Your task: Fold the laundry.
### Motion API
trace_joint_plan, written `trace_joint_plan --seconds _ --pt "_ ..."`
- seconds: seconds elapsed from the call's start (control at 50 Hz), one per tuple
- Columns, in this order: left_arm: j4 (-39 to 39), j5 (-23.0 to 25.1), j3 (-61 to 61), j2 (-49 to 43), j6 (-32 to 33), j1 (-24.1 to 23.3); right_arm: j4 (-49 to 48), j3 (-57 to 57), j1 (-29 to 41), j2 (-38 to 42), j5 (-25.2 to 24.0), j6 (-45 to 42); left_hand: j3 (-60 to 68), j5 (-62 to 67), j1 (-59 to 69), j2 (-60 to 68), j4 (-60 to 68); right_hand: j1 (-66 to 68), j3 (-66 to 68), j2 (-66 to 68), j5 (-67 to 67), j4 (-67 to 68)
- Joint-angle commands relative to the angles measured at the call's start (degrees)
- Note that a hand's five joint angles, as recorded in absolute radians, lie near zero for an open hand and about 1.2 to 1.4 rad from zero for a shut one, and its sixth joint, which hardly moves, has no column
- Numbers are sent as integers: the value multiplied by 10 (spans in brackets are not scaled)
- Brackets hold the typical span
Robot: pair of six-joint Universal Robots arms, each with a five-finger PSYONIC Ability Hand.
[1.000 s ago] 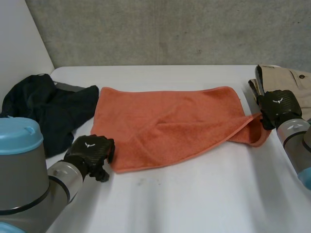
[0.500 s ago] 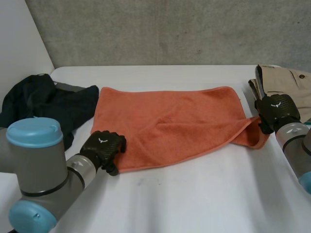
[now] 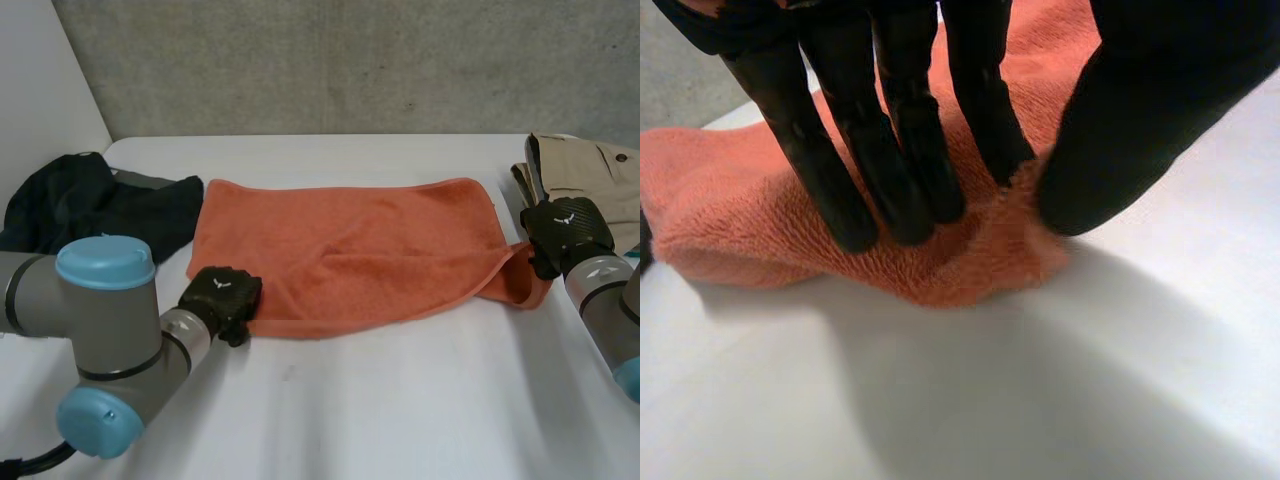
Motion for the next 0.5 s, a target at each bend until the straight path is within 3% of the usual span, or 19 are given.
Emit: trace_joint_plan --seconds 0.02,0.12,0.18,0.26,0.38,0.44,0.5 --pt "34 -8 51 -16 37 2 1 5 -3 -9 2 -4 169 170 151 162 164 242 122 131 134 119" --pt "25 -48 77 -34 91 0 73 2 -1 -67 0 -34 169 170 151 162 164 242 122 131 134 119" --pt "2 -73 61 36 112 4 140 -6 0 -101 -4 -68 169 170 151 162 164 242 122 131 134 119" --pt "-44 -70 36 149 112 0 253 -28 1 -178 -17 -124 169 170 151 162 164 242 122 131 134 119" --pt "-165 -68 21 301 134 -1 416 -73 -1 -275 -39 -206 169 170 151 162 164 242 122 131 134 119" --pt "-255 -64 17 316 168 0 495 -75 -1 -295 -59 -246 169 170 151 162 164 242 122 131 134 119" --pt "-298 -61 9 301 187 -1 533 -66 3 -288 -71 -265 169 170 151 162 164 242 122 131 134 119"
